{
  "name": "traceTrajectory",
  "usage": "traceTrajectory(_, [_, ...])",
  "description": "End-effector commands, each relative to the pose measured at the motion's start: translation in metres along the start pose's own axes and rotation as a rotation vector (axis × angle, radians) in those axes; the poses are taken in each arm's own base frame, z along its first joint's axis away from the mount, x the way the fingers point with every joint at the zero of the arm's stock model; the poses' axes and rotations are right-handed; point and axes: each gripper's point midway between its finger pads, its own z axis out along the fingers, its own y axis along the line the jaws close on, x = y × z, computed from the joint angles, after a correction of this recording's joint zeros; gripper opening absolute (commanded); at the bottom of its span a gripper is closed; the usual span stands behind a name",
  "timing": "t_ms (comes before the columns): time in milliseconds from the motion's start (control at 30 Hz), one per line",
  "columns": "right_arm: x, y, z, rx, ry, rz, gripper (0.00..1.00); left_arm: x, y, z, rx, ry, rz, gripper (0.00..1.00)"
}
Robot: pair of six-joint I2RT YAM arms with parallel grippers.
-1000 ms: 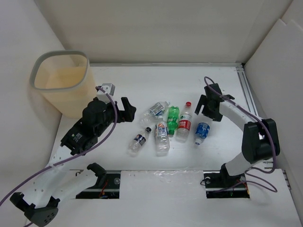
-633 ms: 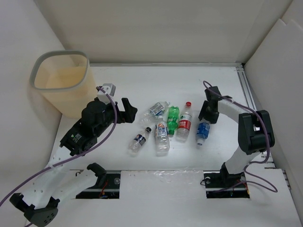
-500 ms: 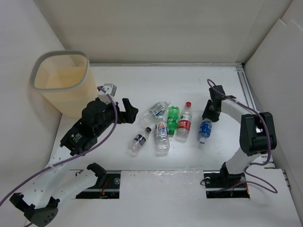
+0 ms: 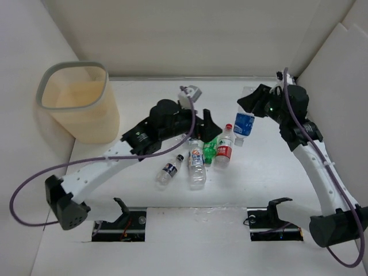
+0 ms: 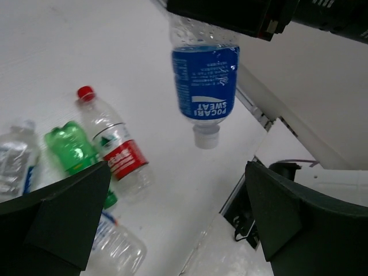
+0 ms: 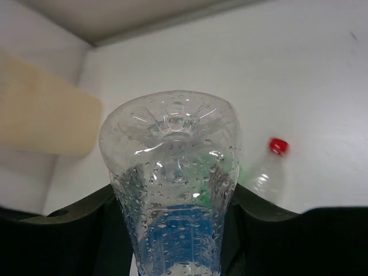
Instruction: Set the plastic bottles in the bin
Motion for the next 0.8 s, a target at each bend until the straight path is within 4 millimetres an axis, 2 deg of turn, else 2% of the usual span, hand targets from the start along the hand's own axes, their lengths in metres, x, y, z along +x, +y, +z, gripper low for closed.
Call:
traceTrajectory(0, [-0.038, 0.086, -0.029, -0.384, -0.086, -0.060, 0.00, -0.045, -0.065, 0.017, 0.174, -0.123, 0.079, 1.00])
traceTrajectory(67, [-0.038, 0.108, -0.043, -0.484, -0.076, -0.077, 0.00, -0.055, -0.073, 0.025, 0.205, -0.150, 0.085, 1.00])
traceTrajectory(233, [-0.049, 0.144, -0.082, -0.668, -0.132, -0.102, 0.00, -0.059, -0.085, 0.045, 0.252, -0.156, 0.094, 1.00])
traceTrajectory(333, [-0.054, 0.158, -0.099, -0.749, -0.169, -0.118, 0.00, -0.058, -0.092, 0.050, 0.302, -0.156, 0.091, 1.00])
traceTrajectory(400, [-0.050, 0.167, -0.110, -0.822, -0.148, -0.094, 0.00, -0.060, -0.096, 0.052, 0.319, -0.161, 0.075, 1.00])
traceTrajectory(500, [-0.047, 0.181, -0.120, -0.915, -0.146, -0.065, 0.00, -0.056, -0.105, 0.053, 0.382, -0.152, 0.075, 1.00])
traceTrajectory(633, [-0.052, 0.183, -0.119, -0.931, -0.190, -0.031, 0.00, -0.049, -0.120, 0.053, 0.485, -0.126, 0.057, 0.98])
traceTrajectory(667, [-0.048, 0.185, -0.119, -0.948, -0.186, -0.021, 0.00, -0.050, -0.124, 0.051, 0.506, -0.125, 0.054, 0.95])
traceTrajectory(700, [-0.049, 0.186, -0.121, -0.962, -0.200, -0.024, 0.01, -0.047, -0.125, 0.052, 0.519, -0.116, 0.047, 0.75])
traceTrajectory(733, [-0.048, 0.185, -0.116, -0.956, -0.191, -0.019, 0.04, -0.050, -0.129, 0.050, 0.533, -0.118, 0.051, 0.52])
traceTrajectory(767, [-0.050, 0.184, -0.115, -0.949, -0.199, -0.014, 0.16, -0.052, -0.127, 0.051, 0.513, -0.120, 0.045, 0.23])
